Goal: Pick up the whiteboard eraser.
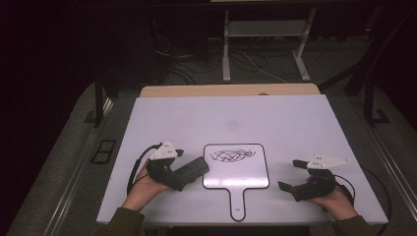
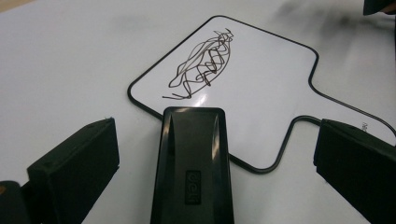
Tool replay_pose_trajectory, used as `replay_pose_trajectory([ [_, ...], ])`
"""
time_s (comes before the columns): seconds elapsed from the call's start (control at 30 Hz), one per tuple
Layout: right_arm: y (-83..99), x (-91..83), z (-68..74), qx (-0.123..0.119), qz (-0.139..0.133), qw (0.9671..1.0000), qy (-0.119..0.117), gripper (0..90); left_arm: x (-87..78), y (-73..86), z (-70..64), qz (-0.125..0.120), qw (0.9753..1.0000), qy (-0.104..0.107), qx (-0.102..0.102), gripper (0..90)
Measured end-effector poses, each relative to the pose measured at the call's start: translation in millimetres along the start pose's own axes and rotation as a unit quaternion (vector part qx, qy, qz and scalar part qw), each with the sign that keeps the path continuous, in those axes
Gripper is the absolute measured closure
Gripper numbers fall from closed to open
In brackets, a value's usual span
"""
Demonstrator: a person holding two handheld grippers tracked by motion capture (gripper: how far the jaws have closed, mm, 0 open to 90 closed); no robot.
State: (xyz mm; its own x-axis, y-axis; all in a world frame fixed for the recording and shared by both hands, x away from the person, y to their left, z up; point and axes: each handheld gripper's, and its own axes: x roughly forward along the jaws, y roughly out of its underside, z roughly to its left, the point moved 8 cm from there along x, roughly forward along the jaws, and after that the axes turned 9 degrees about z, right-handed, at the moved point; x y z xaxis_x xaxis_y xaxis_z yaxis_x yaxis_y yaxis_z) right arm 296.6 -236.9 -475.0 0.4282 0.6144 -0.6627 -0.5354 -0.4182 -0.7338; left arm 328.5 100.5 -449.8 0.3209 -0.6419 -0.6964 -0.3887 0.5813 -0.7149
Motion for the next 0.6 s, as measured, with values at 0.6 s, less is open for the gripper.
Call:
replay_pose_trajectory([
  [0.6,-0.7,-0.5,-3.2,0.003,-0.007,1.0000,0.000,0.0,11.7,-4.5,4.6,0.058,0.9982,0.008,0.010,5.8],
])
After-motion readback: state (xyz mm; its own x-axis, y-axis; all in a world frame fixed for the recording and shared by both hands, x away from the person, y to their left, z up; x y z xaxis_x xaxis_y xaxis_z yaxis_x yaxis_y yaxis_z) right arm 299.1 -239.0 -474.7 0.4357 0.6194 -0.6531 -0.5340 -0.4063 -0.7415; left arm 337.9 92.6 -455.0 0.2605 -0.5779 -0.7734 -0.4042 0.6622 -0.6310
